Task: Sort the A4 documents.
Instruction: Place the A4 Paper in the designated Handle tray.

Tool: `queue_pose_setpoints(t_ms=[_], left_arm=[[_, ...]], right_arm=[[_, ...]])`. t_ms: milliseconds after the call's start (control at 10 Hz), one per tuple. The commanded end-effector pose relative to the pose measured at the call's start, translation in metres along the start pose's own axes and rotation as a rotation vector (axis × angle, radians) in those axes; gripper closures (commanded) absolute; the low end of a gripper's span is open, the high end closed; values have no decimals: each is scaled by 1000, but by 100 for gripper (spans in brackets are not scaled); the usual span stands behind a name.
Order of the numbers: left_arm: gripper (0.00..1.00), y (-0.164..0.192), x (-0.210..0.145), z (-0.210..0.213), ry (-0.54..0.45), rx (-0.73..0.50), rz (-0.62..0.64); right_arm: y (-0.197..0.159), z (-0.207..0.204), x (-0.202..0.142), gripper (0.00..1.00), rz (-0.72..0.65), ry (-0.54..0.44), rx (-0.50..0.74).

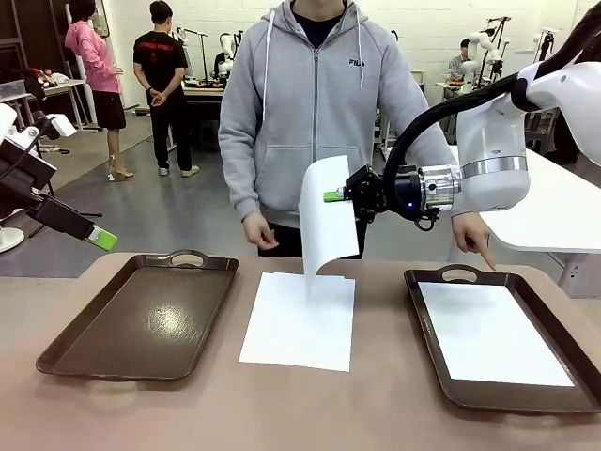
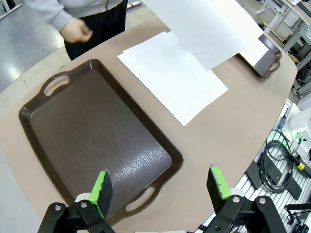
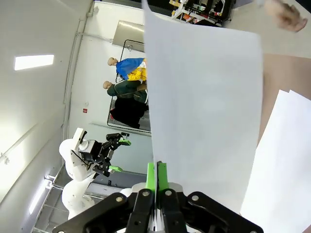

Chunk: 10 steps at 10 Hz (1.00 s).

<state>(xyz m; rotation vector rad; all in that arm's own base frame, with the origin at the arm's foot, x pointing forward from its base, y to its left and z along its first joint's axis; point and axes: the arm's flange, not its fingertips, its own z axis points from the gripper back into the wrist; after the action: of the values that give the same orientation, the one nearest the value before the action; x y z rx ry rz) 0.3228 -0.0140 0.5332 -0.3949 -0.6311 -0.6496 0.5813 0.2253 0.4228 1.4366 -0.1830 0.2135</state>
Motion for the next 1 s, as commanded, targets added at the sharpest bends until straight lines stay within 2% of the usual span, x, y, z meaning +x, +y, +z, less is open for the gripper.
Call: queue_pose_setpoints(t_ms=[0, 400, 500, 700, 900], left_arm=[[0, 1, 0, 0, -3, -7, 2], [0, 1, 0, 0, -3, -7, 2], [0, 1, 0, 0, -3, -7, 2], [0, 1, 0, 0, -3, -7, 2], [0, 1, 0, 0, -3, -7, 2]], right_arm=[[0, 0, 1, 100, 11, -7, -8], [0, 0, 0, 99, 0, 0, 0], [16, 10, -11, 99, -17, 7, 0], [45, 52, -21, 99, -130, 55, -18], [61, 89, -24, 99, -162, 46, -55]])
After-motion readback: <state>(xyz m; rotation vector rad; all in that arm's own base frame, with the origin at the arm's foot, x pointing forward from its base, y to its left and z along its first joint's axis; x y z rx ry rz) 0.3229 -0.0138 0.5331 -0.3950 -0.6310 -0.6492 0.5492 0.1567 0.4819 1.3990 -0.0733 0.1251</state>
